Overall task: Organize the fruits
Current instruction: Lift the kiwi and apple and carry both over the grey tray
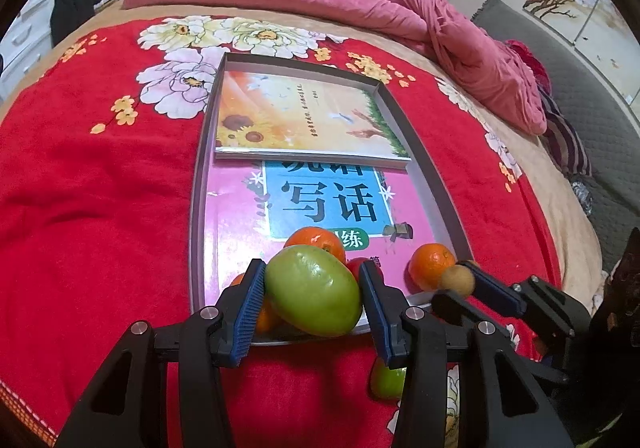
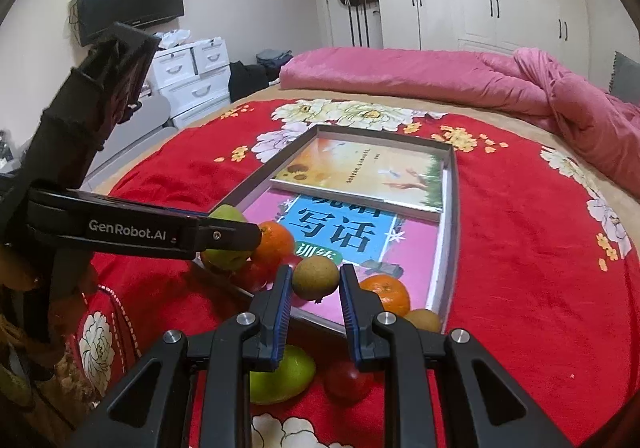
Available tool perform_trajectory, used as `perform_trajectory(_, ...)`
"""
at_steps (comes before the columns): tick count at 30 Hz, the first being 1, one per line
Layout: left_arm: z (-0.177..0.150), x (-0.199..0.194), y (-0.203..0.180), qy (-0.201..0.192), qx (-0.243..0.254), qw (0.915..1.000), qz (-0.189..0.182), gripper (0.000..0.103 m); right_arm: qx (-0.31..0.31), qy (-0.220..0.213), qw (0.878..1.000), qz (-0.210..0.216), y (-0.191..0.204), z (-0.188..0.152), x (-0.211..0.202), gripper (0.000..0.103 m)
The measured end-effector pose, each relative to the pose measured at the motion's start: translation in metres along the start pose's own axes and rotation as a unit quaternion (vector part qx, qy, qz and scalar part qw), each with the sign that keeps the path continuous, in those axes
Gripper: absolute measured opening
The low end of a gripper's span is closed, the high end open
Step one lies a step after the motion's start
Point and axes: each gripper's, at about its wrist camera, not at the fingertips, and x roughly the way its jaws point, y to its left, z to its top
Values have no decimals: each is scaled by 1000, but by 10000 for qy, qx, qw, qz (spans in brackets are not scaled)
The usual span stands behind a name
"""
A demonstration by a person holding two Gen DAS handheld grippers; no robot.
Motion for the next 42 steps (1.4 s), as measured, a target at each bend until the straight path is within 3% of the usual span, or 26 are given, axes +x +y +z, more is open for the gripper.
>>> perform_trajectory(17,-1,3,0,21,-7,10000,-6,49,53,443,9989,118,5,-4,31,24)
perform_trajectory(42,-1,3,2,31,-7,10000,7,49,290,673,9970,255,-9,-1,46,24)
